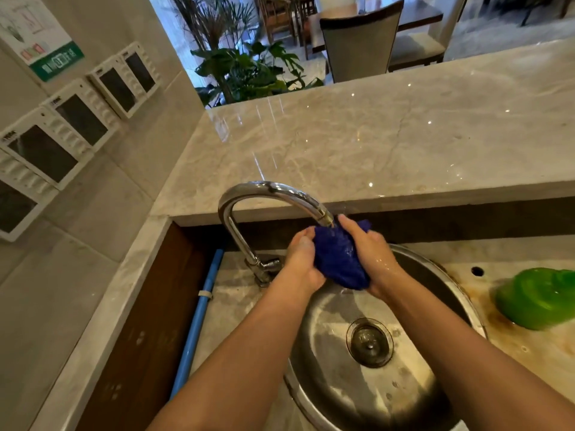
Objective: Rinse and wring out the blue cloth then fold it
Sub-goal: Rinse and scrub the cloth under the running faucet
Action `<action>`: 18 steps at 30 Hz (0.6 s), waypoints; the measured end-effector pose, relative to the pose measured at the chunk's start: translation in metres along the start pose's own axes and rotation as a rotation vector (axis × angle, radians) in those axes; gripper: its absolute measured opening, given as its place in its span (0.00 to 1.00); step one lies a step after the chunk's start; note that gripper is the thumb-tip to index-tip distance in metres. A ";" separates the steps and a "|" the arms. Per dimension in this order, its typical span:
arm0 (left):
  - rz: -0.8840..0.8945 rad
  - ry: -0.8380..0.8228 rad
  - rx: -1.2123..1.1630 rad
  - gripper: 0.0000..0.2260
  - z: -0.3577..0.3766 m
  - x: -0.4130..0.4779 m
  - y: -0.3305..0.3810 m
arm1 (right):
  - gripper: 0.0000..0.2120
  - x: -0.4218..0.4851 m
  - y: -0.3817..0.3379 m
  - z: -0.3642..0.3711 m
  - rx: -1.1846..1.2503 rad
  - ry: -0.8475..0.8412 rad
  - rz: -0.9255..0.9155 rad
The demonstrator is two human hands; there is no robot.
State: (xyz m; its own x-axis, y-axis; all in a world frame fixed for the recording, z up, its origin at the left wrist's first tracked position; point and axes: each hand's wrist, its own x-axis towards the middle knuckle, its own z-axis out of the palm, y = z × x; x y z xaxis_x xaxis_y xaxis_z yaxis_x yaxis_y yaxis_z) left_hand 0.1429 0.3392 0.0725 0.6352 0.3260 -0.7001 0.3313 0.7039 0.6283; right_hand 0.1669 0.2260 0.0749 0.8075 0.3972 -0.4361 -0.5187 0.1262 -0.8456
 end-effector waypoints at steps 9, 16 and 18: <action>-0.109 0.044 0.121 0.14 0.013 -0.016 -0.010 | 0.11 0.026 0.004 0.004 -0.473 0.200 -0.013; 0.107 0.198 -0.052 0.16 0.021 0.007 0.004 | 0.12 0.007 0.032 0.027 -0.403 0.171 -0.284; 0.147 0.118 0.044 0.15 0.021 0.005 -0.010 | 0.17 0.009 0.034 0.020 -0.608 0.315 -0.425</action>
State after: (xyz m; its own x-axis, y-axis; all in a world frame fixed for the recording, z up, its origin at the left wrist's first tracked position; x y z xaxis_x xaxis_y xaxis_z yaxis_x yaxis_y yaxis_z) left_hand 0.1573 0.3210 0.0700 0.5937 0.4971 -0.6328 0.2727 0.6156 0.7394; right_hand 0.1510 0.2522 0.0483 0.9897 0.1399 -0.0295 0.0207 -0.3442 -0.9387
